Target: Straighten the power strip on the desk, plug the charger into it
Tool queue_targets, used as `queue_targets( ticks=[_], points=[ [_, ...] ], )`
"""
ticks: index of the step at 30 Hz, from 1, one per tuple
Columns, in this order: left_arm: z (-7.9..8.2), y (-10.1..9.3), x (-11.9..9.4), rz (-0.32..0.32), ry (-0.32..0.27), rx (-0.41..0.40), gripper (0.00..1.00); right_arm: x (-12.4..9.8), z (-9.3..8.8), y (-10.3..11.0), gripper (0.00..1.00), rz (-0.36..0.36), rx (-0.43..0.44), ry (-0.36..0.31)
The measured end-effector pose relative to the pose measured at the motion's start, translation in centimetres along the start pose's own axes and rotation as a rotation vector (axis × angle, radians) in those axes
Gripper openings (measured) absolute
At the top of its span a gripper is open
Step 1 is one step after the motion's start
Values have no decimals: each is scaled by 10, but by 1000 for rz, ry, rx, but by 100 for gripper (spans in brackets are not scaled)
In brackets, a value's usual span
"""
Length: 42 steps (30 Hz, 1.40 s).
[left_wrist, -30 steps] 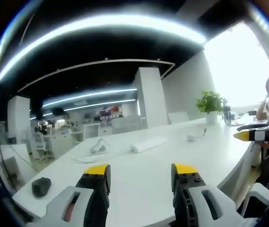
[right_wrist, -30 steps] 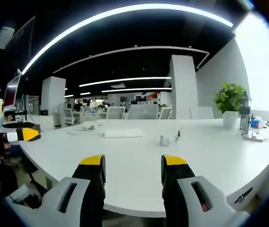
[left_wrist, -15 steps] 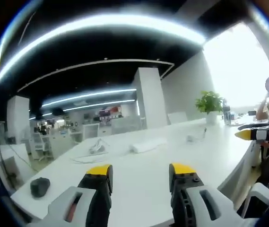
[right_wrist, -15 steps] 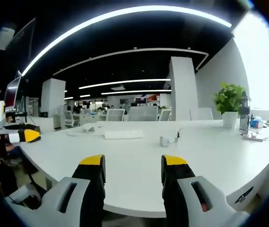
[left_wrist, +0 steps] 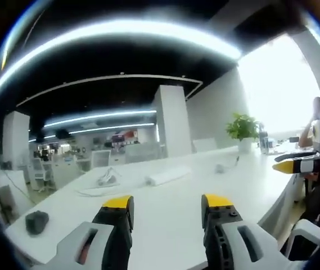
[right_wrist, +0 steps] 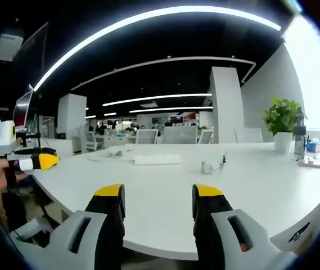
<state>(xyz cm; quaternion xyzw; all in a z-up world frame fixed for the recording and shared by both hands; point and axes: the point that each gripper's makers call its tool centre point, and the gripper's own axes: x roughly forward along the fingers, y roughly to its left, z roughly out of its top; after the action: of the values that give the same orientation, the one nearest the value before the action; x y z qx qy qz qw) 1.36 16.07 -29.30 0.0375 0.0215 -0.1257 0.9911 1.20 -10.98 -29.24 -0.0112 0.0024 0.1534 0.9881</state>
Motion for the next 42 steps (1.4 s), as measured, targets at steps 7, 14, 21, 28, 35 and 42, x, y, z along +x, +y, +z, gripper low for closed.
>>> queue_targets(
  ticks=[7, 14, 21, 28, 35, 42],
  points=[
    [-22, 5, 2, 21, 85, 62, 49, 1, -8, 1, 47, 4, -38, 31],
    [-24, 6, 2, 17, 88, 26, 49, 1, -17, -4, 47, -8, -67, 66],
    [-23, 11, 0, 36, 80, 4, 49, 1, -20, -8, 43, -21, -56, 68],
    [-25, 14, 0, 38, 88, -26, 49, -1, -14, -11, 40, -31, -27, 33],
    [-24, 21, 1, 54, 61, -116, 49, 1, -17, -20, 38, -45, 28, 17],
    [-29, 21, 7, 41, 71, -156, 49, 12, -29, -27, 38, -45, 39, 47]
  ],
)
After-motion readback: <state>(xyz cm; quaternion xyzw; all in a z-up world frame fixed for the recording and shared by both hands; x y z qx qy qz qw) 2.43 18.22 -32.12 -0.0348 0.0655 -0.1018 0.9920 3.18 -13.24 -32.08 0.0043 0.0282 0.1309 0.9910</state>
